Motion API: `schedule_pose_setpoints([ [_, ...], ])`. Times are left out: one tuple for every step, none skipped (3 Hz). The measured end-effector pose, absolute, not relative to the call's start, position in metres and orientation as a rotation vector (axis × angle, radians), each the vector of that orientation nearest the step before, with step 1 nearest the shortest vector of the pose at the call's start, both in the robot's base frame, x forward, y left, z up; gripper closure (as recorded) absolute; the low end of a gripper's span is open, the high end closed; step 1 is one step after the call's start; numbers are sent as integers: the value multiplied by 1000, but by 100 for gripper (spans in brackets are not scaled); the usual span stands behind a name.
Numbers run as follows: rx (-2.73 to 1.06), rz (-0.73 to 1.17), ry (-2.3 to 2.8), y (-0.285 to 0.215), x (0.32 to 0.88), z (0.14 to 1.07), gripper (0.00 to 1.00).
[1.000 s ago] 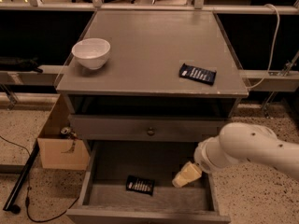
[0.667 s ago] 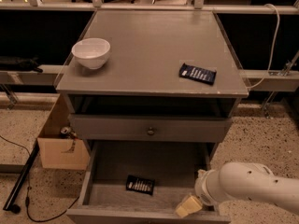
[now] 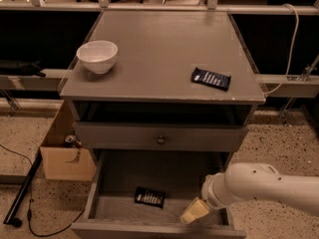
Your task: Pick rxbar chocolate from middle drawer and place on counter
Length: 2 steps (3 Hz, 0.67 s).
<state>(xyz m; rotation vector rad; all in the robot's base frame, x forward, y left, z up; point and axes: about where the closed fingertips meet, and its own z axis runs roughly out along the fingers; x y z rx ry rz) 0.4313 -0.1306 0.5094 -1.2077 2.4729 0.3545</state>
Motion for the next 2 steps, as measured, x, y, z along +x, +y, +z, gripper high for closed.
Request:
schedule_pose_setpoints([
  [-1223,349,2495,-115,475,492,0],
  [-1244,342,2503,-96,512,473,0],
])
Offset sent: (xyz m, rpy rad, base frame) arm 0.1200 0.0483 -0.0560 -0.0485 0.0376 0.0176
